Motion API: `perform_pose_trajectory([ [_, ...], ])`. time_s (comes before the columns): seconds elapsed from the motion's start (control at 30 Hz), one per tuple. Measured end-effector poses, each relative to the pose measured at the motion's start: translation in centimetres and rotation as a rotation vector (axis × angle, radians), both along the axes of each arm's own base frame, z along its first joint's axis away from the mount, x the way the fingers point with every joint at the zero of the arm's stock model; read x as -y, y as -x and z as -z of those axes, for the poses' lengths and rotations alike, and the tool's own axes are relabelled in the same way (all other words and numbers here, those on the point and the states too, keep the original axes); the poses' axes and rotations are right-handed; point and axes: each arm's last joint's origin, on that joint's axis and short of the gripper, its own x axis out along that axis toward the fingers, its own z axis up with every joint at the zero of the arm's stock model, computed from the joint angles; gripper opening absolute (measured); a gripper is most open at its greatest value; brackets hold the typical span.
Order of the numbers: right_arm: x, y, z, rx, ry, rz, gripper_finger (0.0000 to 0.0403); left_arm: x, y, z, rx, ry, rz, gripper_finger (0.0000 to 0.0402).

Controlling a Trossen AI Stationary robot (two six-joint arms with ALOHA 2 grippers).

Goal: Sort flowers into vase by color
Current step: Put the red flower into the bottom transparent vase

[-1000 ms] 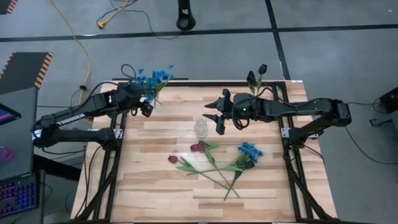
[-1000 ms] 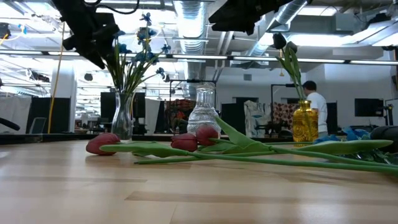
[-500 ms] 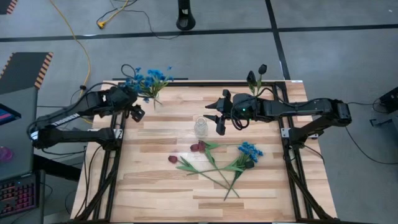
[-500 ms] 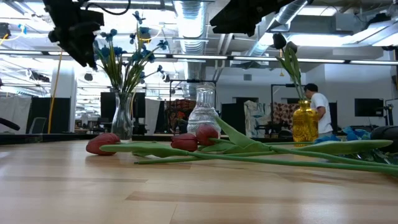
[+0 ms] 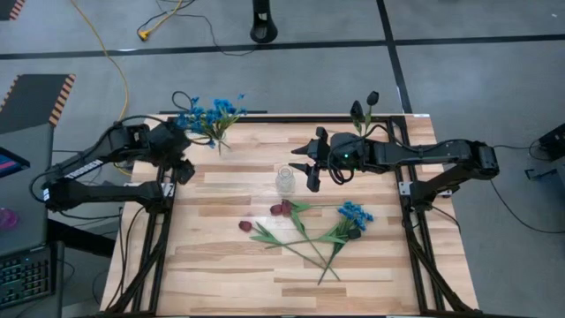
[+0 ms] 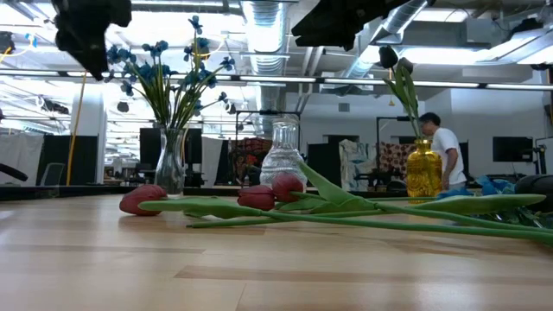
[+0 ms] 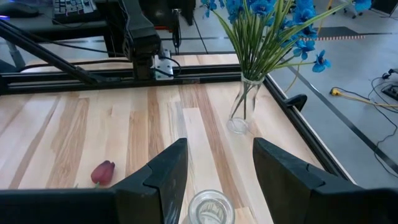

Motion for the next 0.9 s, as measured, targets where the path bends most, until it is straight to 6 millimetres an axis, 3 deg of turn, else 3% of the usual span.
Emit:
perform_pose_trajectory([
  [0.17, 0.0, 0.1, 0.2, -0.015, -0.054, 0.019, 0.0207, 0.9, 0.6, 0.3, -0.023, 0.148, -0.027, 0.0242],
  [0.4, -0.1, 0.4, 0.9, -0.079, -0.093, 0.032, 0.0207, 2.1, 0.8, 0.6, 0.078, 0.168, -0.041, 0.0242],
  [0.6, -0.4, 0.6, 1.5, -0.134, -0.153, 0.047, 0.0207, 3.2, -1.0, 2.7, 0.249, 0.189, 0.031, 0.0242],
  [0.9, -3.0, 0.9, 2.2, -0.199, -0.273, 0.027, 0.0207, 5.7, -5.2, 5.7, 0.441, 0.198, 0.22, 0.0242],
])
